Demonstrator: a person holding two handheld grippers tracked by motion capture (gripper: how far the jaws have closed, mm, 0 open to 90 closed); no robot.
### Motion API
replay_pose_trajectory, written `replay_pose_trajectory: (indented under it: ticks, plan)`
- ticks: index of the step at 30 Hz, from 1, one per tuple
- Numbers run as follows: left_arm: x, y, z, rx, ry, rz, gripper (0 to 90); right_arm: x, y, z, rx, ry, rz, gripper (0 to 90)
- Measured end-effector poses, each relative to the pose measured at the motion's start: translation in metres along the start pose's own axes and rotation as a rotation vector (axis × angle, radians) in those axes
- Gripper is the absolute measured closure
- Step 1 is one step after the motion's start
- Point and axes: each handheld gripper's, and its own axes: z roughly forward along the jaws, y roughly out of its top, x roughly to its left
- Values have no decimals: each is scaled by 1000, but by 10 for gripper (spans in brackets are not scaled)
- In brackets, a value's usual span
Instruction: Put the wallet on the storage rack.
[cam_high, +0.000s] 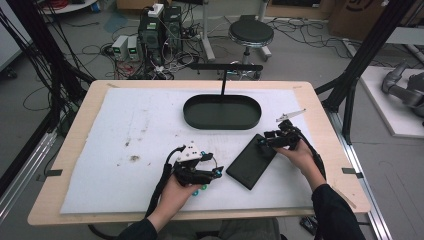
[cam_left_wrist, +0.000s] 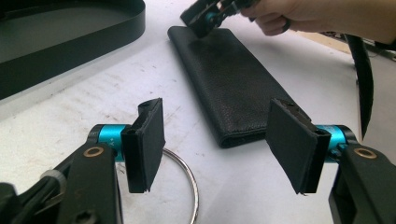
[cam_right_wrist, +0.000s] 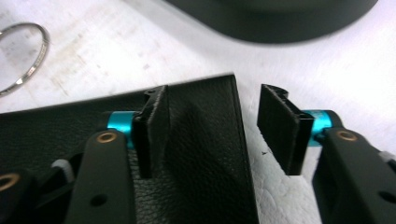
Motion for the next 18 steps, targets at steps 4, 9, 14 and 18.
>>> replay_pose_trajectory:
  ticks: [4, 9, 14, 18]
  plan:
    - [0, -2, -1, 17, 8, -8, 373, -5, -2, -2, -5, 50, 41, 620]
    - [0, -3, 0, 34, 5, -23, 367, 2, -2, -7, 3, 54, 2, 724]
    - [-2, -4, 3, 62, -3, -40, 366, 17, -6, -14, -26, 42, -58, 798]
    - [-4, -5, 7, 87, -27, -54, 367, 27, -10, -25, -76, 41, -93, 821]
